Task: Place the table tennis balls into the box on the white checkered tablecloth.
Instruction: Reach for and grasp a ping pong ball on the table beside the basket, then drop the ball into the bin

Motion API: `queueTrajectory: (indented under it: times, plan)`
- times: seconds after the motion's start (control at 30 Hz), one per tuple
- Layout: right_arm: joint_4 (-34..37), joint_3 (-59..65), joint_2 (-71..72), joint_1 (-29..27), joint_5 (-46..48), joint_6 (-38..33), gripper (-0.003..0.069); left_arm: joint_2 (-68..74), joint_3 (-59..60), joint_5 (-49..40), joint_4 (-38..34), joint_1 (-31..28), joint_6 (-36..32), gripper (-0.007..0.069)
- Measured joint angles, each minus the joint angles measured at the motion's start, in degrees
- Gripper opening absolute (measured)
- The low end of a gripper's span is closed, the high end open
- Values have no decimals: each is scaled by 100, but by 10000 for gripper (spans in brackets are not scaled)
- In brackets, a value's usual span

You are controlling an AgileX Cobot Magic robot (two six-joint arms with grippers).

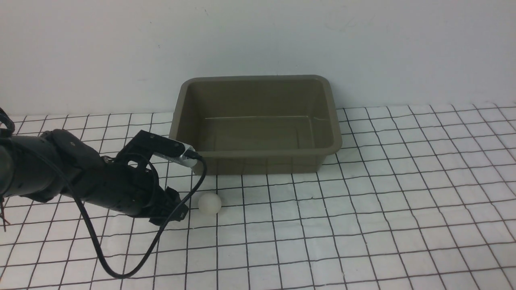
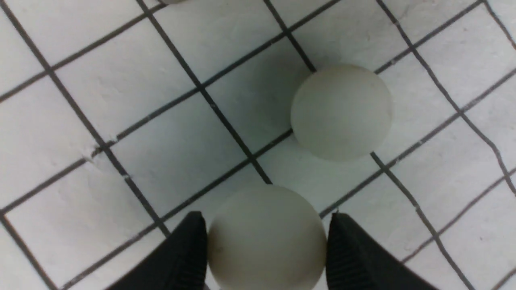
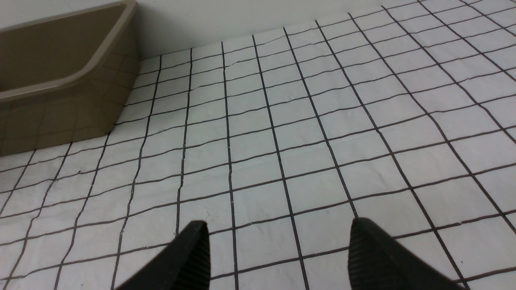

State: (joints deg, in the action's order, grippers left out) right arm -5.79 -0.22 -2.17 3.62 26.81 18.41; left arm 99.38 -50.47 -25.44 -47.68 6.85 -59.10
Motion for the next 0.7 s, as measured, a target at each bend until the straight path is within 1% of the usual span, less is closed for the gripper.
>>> queueTrajectory:
  times: [0.1, 0.13, 0.27, 0.37, 0.4, 0.43, 0.53, 0.6, 0.7]
  plan:
    - [0, 0, 0, 0, 0, 0, 420, -261, 0, -322, 697, 0, 571, 340]
    - [0, 0, 0, 0, 0, 0, 420, -418, 0, -490, 1113, 0, 943, 340]
    - [0, 0, 0, 0, 0, 0, 420, -808, 0, -776, 2025, 0, 1975, 340]
    - [0, 0, 0, 0, 0, 0, 420, -1174, -44, -853, 2273, 0, 2439, 340]
    - [0, 0, 0, 0, 0, 0, 420, -1268, -113, -927, 2306, 0, 2492, 340]
    - [0, 0, 0, 0, 0, 0, 420, -1268, -113, -927, 2306, 0, 2492, 340]
    - [0, 0, 0, 0, 0, 0, 420, -1370, -676, -1218, 2308, 0, 2587, 340]
    - [0, 0, 0, 0, 0, 0, 420, -1346, -848, -1287, 2308, 6, 2598, 340]
    - [0, 0, 0, 0, 0, 0, 420, -1052, -1610, -1359, 2297, 39, 2630, 340]
